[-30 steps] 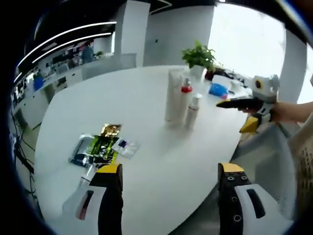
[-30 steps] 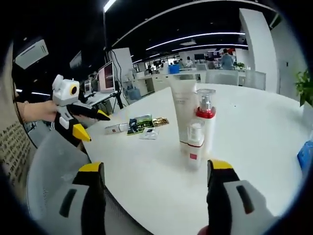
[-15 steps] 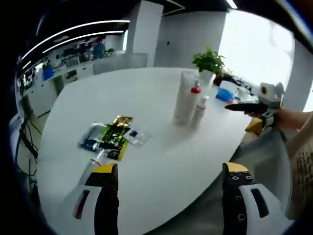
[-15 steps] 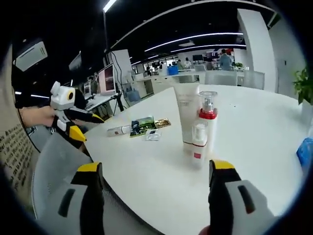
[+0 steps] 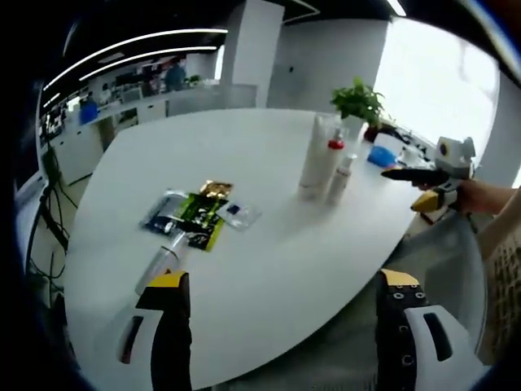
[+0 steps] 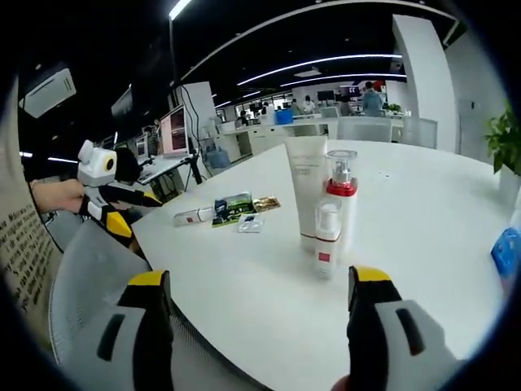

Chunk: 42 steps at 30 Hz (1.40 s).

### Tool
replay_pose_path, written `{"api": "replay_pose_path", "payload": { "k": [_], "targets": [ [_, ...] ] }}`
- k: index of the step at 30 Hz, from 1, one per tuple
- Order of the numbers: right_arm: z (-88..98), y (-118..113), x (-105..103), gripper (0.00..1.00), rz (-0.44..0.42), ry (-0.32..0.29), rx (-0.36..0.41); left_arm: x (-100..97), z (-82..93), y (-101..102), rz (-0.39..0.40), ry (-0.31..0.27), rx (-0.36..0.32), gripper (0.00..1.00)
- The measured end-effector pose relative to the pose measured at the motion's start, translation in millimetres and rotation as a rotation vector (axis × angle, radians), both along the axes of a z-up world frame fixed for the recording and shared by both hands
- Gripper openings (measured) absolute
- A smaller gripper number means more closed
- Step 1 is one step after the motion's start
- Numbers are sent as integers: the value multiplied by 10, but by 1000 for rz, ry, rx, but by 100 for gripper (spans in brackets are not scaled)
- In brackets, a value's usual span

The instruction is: Arrange the skincare products in the storage area until every visible bottle or jar stands upright without overlapping.

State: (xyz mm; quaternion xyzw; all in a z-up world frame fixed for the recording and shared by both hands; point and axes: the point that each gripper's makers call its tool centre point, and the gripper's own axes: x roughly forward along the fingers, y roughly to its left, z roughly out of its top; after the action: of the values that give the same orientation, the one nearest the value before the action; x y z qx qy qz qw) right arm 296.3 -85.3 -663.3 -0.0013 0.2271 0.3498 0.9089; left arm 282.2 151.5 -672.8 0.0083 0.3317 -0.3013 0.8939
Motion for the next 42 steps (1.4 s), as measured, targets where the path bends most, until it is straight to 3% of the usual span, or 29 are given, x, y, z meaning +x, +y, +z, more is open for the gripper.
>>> {"api": "replay_pose_path", "payload": {
  "k": [23, 42],
  "targets": [
    [-86, 6, -11, 89, 5, 34, -24, 126, -20, 144, 44, 7, 0, 92],
    [-169, -19, 2, 90, -11, 72, -34, 477, -163, 546, 66, 18, 77, 92]
  ]
}}
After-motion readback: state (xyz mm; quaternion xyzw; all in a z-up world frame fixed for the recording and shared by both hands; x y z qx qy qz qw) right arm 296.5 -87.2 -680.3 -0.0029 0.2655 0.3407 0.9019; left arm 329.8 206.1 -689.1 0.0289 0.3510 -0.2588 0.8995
